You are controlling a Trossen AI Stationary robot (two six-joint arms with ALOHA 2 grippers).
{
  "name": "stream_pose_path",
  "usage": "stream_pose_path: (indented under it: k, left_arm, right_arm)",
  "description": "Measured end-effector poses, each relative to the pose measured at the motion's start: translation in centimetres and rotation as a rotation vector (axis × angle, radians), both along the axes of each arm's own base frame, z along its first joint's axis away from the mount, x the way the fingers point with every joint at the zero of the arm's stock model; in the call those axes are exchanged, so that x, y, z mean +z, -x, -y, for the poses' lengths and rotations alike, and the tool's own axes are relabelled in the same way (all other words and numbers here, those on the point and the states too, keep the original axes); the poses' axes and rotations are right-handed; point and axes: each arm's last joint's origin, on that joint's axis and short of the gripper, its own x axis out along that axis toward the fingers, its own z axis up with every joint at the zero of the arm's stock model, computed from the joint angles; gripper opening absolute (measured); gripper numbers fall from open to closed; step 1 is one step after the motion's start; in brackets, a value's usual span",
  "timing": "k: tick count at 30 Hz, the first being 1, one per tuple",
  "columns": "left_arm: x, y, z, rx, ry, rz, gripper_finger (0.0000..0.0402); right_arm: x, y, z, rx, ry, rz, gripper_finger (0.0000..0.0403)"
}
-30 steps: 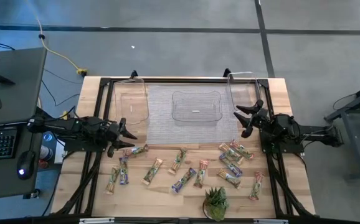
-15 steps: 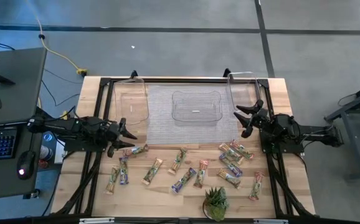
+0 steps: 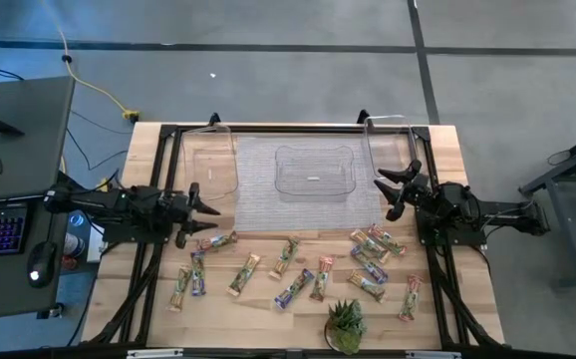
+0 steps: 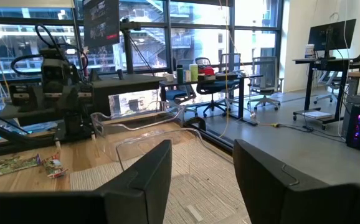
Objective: Pick and place Granola Bars by type
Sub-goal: Put the red granola bar into the left transparent bin
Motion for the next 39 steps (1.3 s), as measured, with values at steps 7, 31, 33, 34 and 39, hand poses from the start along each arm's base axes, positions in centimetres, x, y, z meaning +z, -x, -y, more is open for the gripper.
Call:
stream_pose_path:
  k: [7,31,33,34,39]
  left_arm:
    - [3.0,-0.4,0.0,0.019,-0.062,-0.019,0.0156]
    - [0.4,-9.4,1.3,0.064,-0.158,-0.846,0.0156]
    - [0.0,-9.6,1.4,0.057,-0.137,-0.874,0.0156]
    - [-0.2,-9.7,1.4,0.052,-0.133,-0.888,0.0158]
    - [-1.0,-9.9,1.5,0.044,-0.153,-0.939,0.0181]
  right_arm:
    - [0.0,0.0,0.0,0.000,0.000,0.000,0.0156]
    - [0.0,0.0,0.0,0.000,0.000,0.001,0.0156]
    - [0.0,0.0,0.0,0.000,0.000,0.000,0.0156]
    - [0.0,0.0,0.0,0.000,0.000,0.000,0.0156]
    - [0.0,0.0,0.0,0.000,0.000,0.000,0.0156]
